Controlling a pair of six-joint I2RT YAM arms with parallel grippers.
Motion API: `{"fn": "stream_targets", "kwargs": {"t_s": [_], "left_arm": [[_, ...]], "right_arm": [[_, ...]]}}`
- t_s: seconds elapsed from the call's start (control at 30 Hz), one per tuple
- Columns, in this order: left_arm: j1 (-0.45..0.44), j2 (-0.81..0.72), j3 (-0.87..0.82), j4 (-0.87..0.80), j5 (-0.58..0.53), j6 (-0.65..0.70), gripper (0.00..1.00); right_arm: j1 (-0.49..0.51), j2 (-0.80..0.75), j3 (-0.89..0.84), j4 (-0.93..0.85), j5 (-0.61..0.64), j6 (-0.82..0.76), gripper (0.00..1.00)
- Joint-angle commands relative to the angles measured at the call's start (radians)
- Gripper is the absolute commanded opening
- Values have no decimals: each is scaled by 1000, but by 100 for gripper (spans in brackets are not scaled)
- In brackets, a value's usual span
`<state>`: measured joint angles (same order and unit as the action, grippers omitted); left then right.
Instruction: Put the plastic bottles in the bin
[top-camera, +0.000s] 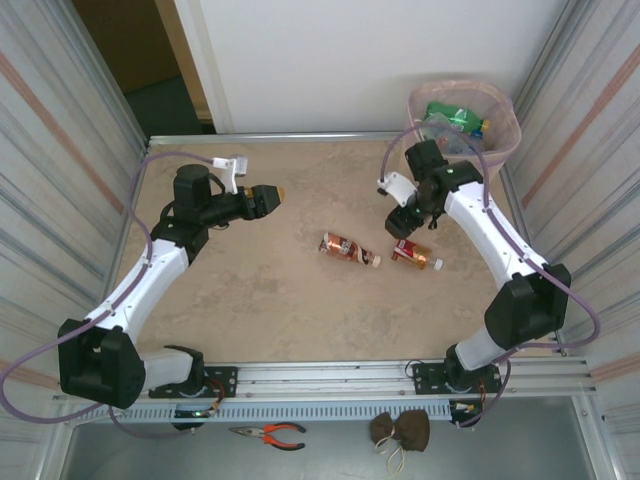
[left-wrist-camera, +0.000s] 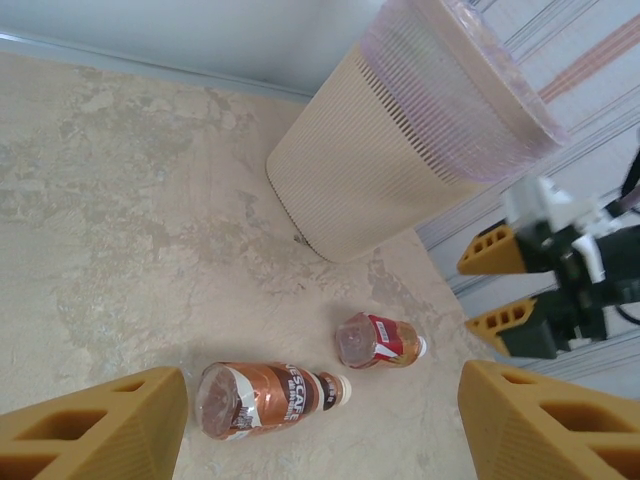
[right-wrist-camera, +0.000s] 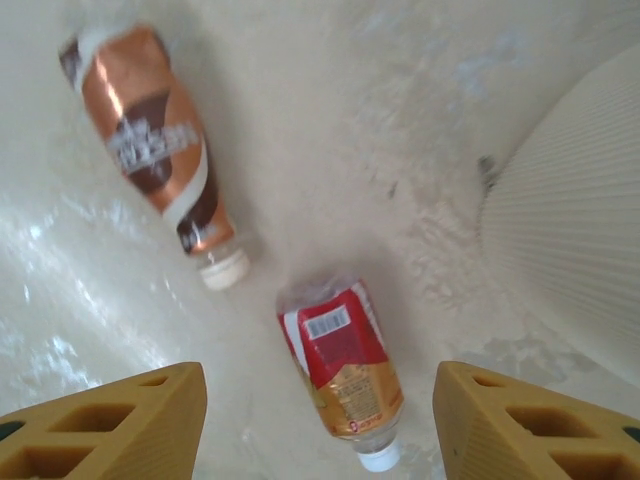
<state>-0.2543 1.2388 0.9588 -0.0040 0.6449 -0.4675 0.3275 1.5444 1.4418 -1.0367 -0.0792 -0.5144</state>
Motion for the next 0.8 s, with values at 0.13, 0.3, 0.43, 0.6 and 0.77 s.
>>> {"fn": "stream_targets", "kwargs": {"t_s": [0.13, 0.3, 0.43, 0.6, 0.77], "left_arm": [[12, -37, -16, 0, 27, 26, 72], [13, -38, -17, -1, 29, 23, 72], [15, -40, -19, -1, 29, 23, 72], [16, -42, -20, -2, 30, 22, 72], [18, -46, -22, -2, 29, 16, 72]], "right_arm": [[7, 84, -101, 68, 43, -117, 74], [4, 151, -143, 144, 59, -111, 83], [-5, 205, -157, 181, 76, -108, 84], [-18, 261, -169, 210, 83, -108, 83], [-34, 293, -193, 228, 72, -107, 78]]}}
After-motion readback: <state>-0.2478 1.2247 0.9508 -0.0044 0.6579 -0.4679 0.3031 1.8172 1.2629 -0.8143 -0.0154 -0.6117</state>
